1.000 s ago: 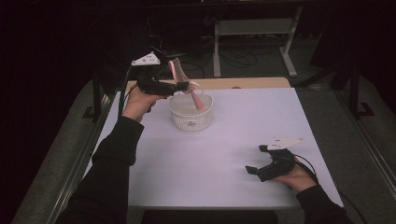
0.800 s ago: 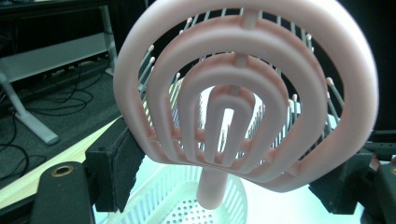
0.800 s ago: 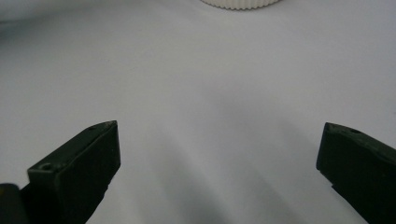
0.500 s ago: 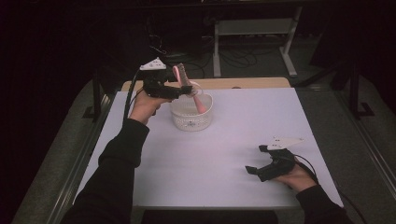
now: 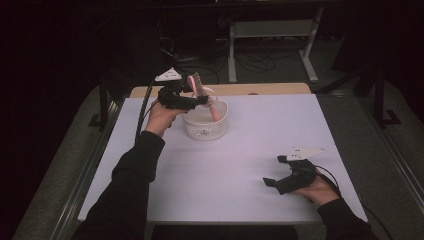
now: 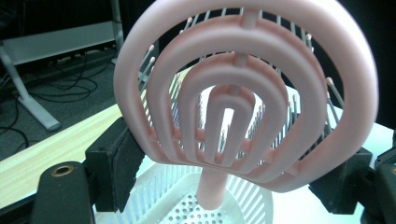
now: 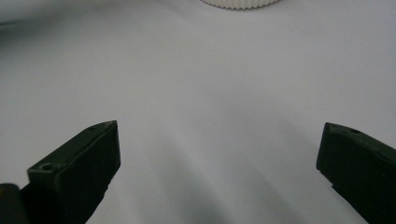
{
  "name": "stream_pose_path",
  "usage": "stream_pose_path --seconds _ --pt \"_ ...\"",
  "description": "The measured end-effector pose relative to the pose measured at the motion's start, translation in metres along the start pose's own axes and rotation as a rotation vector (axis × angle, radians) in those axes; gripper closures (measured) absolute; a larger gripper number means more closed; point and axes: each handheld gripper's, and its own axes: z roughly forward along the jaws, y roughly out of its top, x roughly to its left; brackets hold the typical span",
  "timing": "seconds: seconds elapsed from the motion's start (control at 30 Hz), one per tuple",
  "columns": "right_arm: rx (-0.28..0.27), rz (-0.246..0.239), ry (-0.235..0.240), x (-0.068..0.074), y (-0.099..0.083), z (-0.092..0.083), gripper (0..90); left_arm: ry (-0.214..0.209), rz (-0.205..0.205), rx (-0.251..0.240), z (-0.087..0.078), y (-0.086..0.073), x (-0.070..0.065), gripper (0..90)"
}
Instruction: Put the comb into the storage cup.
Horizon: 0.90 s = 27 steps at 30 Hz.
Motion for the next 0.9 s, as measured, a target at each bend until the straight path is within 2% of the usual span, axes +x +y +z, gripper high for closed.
stream_pose_path --seconds 0.2,0.5,0.9 --pt "0.001 0.001 0.0 0.0 0.0 0.0 0.0 0.014 0.005 0.018 0.005 -0.008 0.0 21.1" --pt "0.001 0.0 0.002 0.0 0.0 0.0 0.0 0.011 -0.009 0.019 0.009 -0.016 0.002 21.0" --pt "0.002 -0.002 0.002 0.0 0.0 0.0 0.0 0.002 -0.007 0.033 0.009 -0.026 0.004 20.7"
